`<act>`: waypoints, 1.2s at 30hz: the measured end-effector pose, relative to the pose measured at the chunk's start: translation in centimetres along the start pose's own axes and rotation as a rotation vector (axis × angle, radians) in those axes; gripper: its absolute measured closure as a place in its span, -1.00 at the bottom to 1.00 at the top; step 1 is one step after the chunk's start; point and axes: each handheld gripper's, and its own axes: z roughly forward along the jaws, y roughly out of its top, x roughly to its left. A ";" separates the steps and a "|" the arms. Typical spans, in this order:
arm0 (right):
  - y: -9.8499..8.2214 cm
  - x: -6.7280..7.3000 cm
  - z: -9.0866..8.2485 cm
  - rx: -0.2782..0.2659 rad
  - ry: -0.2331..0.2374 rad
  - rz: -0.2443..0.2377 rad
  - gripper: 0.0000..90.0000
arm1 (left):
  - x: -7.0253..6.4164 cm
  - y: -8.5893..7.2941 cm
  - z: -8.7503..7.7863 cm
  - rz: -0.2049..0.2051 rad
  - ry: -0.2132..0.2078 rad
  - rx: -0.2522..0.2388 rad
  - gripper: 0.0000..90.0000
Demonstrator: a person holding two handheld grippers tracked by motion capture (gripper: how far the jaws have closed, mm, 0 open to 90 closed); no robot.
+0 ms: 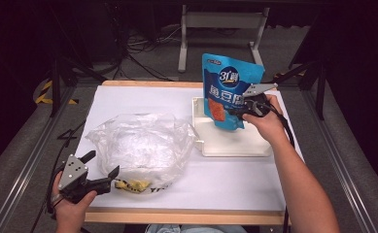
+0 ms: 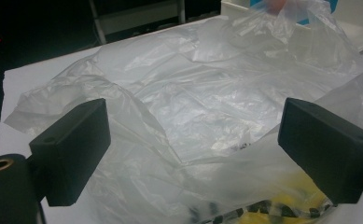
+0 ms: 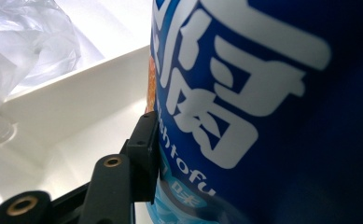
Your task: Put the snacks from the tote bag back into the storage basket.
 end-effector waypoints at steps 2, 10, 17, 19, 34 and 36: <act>-0.2 0.1 0.3 0.005 -0.002 -0.009 0.18 | 0.0 0.0 0.0 0.002 0.002 -0.001 -0.77; -0.6 0.3 1.0 0.012 0.005 -0.019 0.18 | 0.0 0.0 0.0 -0.001 0.000 -0.001 -0.77; -1.6 0.4 1.4 0.027 0.007 -0.016 0.17 | 0.0 0.0 0.0 -0.001 -0.001 0.001 -0.77; -1.9 0.2 1.5 0.014 0.011 -0.009 0.16 | 0.0 0.0 0.1 0.000 -0.002 0.000 -0.77; -3.7 -0.5 1.5 -0.020 0.011 -0.035 0.01 | 0.0 0.0 0.1 -0.001 -0.002 0.001 -0.77; -3.7 -0.4 1.5 -0.022 0.008 -0.044 0.00 | 0.0 0.0 0.1 -0.001 -0.002 0.001 -0.77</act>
